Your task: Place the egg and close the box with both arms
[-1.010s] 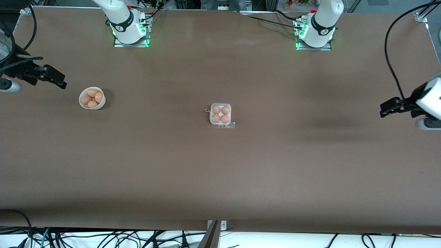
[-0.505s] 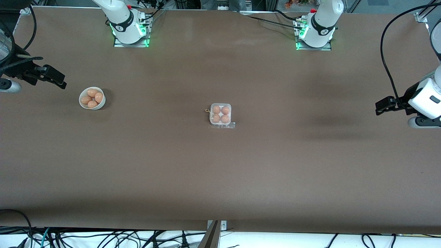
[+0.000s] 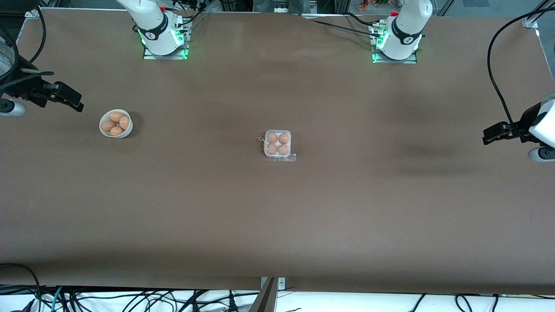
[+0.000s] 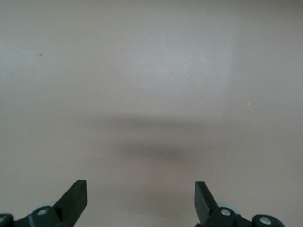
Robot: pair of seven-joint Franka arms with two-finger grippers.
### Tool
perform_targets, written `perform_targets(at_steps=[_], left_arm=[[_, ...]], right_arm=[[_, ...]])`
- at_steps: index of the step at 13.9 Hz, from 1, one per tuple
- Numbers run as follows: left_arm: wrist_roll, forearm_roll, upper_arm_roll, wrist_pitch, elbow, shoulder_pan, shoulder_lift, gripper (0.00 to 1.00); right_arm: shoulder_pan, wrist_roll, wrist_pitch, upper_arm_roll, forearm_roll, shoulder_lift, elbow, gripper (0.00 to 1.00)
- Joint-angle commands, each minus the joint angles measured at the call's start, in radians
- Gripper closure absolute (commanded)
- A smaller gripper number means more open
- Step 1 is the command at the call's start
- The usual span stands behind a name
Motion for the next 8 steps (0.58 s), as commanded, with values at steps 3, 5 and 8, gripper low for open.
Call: perform_targets(at_steps=[3, 5, 8], left_arm=[[-0.032, -0.031, -0.006, 0.006, -0.025, 0.009, -0.028, 0.00], [-0.035, -0.031, -0.006, 0.009, -0.014, 0.008, -0.020, 0.00], [-0.034, -0.030, -0.006, 0.010, 0.047, 0.009, 0.024, 0.00]], right_arm=[[-0.009, -0.014, -0.016, 0.004, 0.001, 0.002, 0.013, 0.00], [-0.009, -0.014, -0.016, 0.004, 0.001, 0.002, 0.013, 0.00], [-0.009, -0.014, -0.016, 0.004, 0.001, 0.002, 0.013, 0.00]])
